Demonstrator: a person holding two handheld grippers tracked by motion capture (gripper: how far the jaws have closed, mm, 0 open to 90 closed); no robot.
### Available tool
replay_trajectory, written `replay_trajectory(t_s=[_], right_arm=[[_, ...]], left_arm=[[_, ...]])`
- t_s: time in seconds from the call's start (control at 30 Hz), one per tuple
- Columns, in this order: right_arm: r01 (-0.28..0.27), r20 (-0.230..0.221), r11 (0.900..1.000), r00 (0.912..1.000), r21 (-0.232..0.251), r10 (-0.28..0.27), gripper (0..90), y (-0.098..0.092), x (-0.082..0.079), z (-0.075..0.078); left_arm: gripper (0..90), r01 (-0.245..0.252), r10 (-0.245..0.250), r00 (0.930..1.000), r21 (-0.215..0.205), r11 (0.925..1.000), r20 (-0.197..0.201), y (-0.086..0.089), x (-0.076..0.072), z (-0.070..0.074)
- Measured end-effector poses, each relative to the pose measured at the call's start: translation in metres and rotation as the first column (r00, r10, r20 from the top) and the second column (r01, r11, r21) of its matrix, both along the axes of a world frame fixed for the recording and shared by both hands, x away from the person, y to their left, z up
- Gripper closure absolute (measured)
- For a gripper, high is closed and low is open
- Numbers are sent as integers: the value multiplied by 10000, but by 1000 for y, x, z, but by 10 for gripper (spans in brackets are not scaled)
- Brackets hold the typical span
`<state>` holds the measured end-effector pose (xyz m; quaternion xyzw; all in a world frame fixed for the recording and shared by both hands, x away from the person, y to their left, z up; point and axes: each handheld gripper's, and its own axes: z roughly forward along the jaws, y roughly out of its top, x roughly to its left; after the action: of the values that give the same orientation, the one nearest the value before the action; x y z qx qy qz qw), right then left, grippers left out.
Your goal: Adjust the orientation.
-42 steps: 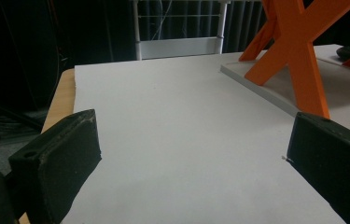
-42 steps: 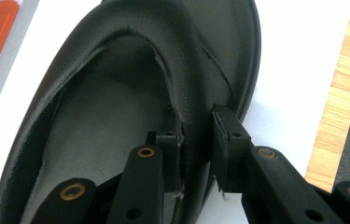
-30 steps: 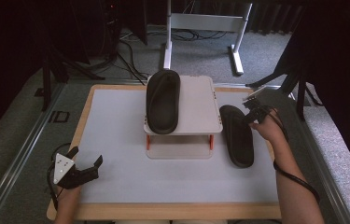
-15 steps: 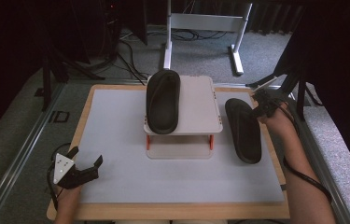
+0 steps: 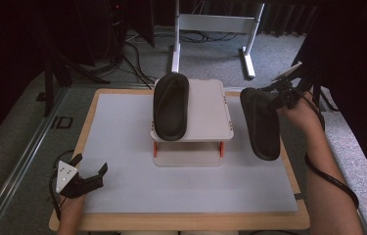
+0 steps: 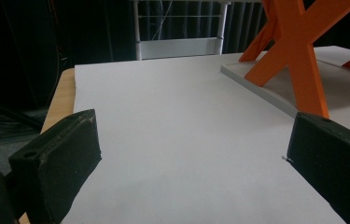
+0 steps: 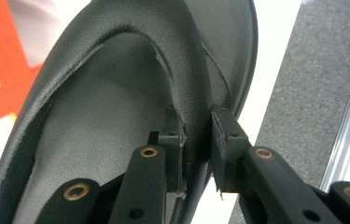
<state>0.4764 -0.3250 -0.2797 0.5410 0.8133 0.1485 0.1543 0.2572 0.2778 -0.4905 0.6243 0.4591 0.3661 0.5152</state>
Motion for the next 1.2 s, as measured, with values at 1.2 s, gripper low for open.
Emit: replay_trajectory(t_s=[1.2], right_arm=[[-1062,264,9943,9940,122,1059,763,119,17,52]], left_arm=[[22,71,-71,10000,-3,10000,70,1,-1,0]])
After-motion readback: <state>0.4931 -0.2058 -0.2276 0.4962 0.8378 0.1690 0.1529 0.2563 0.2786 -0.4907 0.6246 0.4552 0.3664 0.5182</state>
